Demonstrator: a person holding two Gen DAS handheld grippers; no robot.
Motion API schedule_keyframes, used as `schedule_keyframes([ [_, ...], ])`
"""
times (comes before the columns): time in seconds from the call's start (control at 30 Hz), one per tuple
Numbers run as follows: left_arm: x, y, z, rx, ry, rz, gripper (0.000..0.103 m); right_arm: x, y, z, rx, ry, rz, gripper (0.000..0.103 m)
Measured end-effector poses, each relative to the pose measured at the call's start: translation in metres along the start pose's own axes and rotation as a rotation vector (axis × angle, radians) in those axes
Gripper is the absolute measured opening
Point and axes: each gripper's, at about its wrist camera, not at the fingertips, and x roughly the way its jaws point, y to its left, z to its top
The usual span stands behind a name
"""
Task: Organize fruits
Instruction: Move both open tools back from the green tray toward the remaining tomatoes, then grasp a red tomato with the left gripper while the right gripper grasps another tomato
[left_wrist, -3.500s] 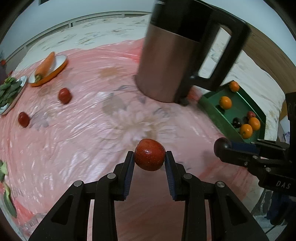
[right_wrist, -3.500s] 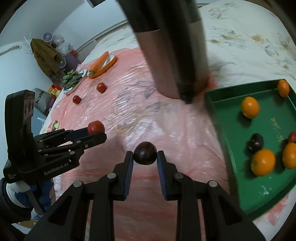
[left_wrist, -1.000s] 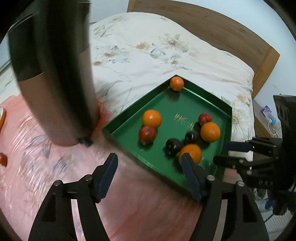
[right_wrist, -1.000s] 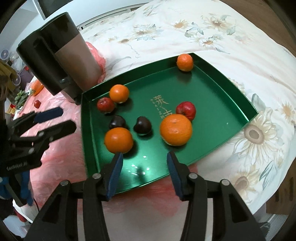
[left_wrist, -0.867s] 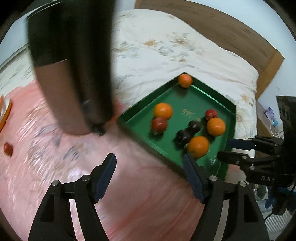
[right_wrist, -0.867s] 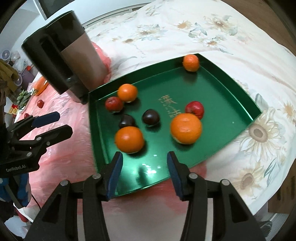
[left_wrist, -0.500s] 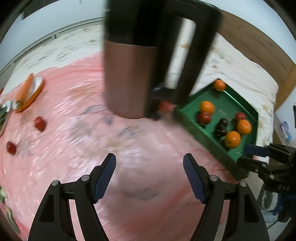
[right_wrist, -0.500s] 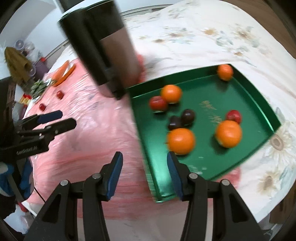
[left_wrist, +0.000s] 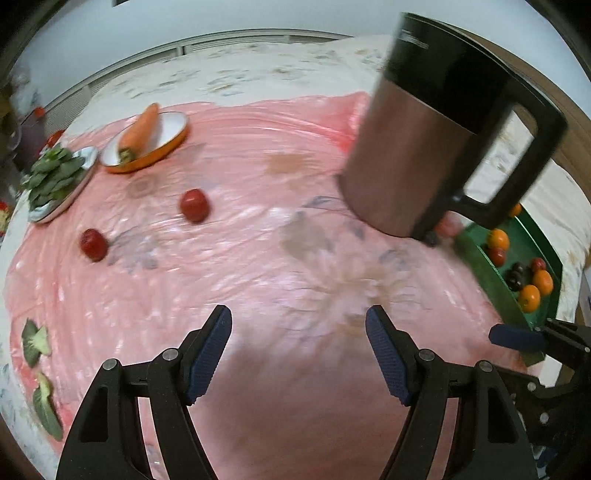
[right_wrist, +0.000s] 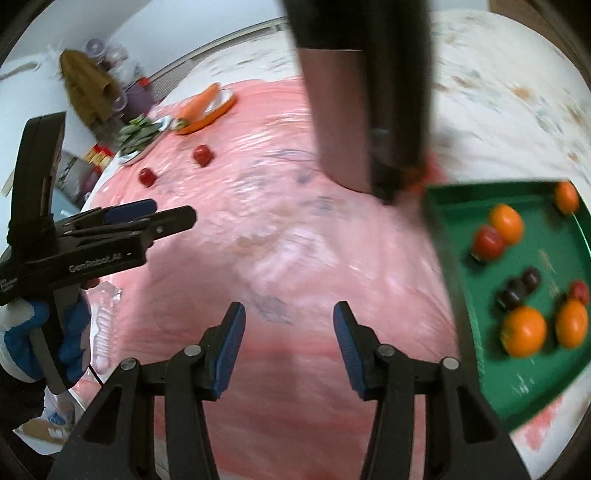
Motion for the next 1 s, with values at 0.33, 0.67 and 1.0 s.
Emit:
schedule_keyframes([
  [0.33,-0.001,0.059,0.0,-0.074,0.001,0.068,0.07,0.036,0.046,0.037,-0.086,-0.003,0.045,0.069],
  [0.67,0.003,0.108,0.009,-0.117,-0.007,0.125,0.07,0.071,0.084,0.072,-0.137,-0.014,0.076,0.069],
  [1.0,0.006,0.18,0.015,-0.276,-0.066,0.178,0.069,0.109,0.116,0.11,-0.22,-0.049,0.066,0.069],
])
